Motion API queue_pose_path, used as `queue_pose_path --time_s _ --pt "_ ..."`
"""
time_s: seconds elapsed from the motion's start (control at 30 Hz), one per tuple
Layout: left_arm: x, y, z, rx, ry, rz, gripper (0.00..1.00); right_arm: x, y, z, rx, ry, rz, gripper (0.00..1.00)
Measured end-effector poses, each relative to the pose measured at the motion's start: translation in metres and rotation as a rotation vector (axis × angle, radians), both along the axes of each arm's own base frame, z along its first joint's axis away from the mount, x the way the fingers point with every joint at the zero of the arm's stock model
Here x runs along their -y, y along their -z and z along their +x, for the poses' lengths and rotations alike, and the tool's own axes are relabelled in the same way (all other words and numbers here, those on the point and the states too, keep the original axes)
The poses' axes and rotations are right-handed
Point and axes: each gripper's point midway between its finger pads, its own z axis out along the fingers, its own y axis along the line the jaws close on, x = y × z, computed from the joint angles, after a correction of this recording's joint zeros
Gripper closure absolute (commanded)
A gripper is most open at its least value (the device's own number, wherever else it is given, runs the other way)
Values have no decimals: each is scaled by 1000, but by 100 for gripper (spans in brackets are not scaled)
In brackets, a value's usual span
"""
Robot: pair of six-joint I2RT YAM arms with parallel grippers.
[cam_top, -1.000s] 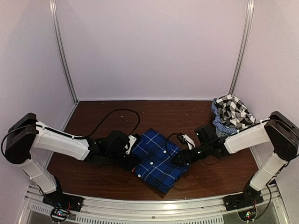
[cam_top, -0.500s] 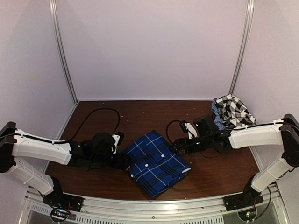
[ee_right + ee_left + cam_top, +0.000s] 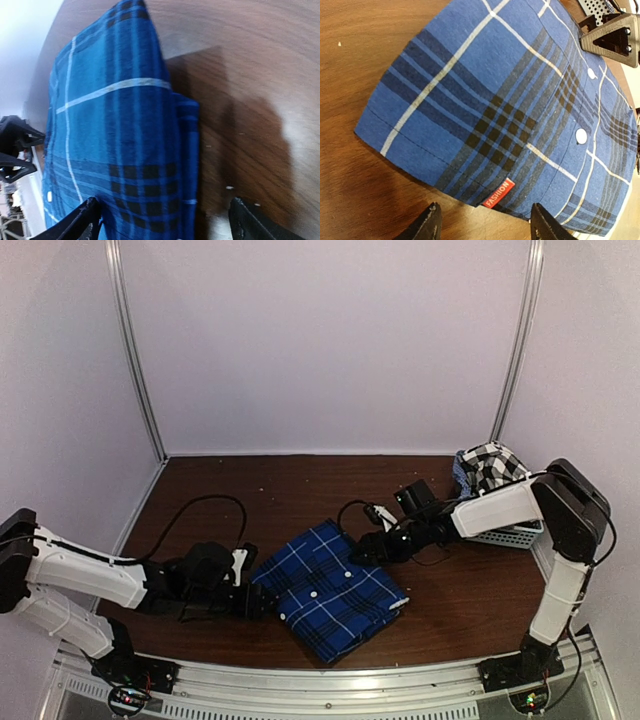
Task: Fold and stack the long sleeve shirts
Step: Pick up the square-folded shirt from the center of the board.
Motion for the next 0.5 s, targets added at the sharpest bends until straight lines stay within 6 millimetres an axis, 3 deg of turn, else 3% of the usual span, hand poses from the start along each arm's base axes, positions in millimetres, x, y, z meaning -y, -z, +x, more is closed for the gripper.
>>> queue_pose_path --time_s 0.23,0.5 --pt "6 19 -3 -41 13 5 48 -18 0 -21 -75 -111 146 25" --pt "17 21 0 -32 35 -24 54 -26 0 -40 -153 -143 272 33"
